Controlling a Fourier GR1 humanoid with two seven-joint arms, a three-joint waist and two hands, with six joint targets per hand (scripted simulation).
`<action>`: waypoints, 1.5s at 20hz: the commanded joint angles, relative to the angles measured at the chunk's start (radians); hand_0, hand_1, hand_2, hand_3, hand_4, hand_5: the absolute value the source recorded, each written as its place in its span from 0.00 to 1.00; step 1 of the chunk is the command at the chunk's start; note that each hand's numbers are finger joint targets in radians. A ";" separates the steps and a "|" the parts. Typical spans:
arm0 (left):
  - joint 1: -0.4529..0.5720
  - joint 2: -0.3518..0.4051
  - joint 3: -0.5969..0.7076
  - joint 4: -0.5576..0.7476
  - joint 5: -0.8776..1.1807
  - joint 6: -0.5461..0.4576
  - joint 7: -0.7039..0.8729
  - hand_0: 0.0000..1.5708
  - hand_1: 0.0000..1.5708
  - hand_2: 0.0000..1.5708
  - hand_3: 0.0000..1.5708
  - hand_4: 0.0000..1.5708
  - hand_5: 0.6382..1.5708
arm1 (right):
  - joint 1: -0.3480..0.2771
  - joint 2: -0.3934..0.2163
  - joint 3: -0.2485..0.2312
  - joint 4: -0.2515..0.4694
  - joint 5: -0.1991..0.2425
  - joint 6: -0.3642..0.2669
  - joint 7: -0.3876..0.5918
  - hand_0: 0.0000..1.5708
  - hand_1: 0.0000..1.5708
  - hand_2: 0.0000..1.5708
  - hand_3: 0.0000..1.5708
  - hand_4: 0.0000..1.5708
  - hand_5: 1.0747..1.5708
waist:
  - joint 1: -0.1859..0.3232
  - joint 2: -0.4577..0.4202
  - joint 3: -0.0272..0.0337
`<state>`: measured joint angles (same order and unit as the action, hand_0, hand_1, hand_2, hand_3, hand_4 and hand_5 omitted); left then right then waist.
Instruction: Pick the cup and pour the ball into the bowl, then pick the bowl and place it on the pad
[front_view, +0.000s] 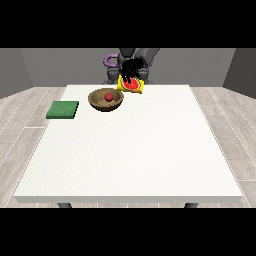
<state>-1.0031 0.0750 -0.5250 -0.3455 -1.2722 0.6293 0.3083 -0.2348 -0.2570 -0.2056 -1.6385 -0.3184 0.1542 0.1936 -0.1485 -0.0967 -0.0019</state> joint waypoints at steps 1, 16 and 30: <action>0.032 0.095 0.201 -0.077 0.223 0.072 -0.095 0.80 0.80 1.00 1.00 0.50 1.00 | 0.048 0.002 0.002 -0.048 -0.017 0.015 0.009 0.00 0.00 0.00 0.00 0.24 0.99 | -0.017 -0.013 -0.0025; 0.397 -0.015 0.631 -0.462 1.055 -0.036 -0.722 0.87 0.87 1.00 1.00 0.79 0.97 | 0.131 0.058 0.037 -0.208 -0.016 -0.006 -0.004 0.00 0.00 0.00 0.00 0.28 0.99 | 0.027 0.092 -0.0241; 0.339 0.271 0.938 -0.427 1.555 -0.787 -0.941 0.00 0.00 0.00 0.00 0.00 0.97 | 0.086 0.190 0.221 -0.352 0.233 -0.190 -0.014 0.00 0.00 0.00 0.00 0.31 0.99 | 0.091 0.359 0.0003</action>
<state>-0.6074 0.2587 0.3605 -0.8174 0.2135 -0.0372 -0.6320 -0.1184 -0.1109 -0.0463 -1.9652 -0.1707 0.0259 0.1827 -0.0542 0.1913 -0.0060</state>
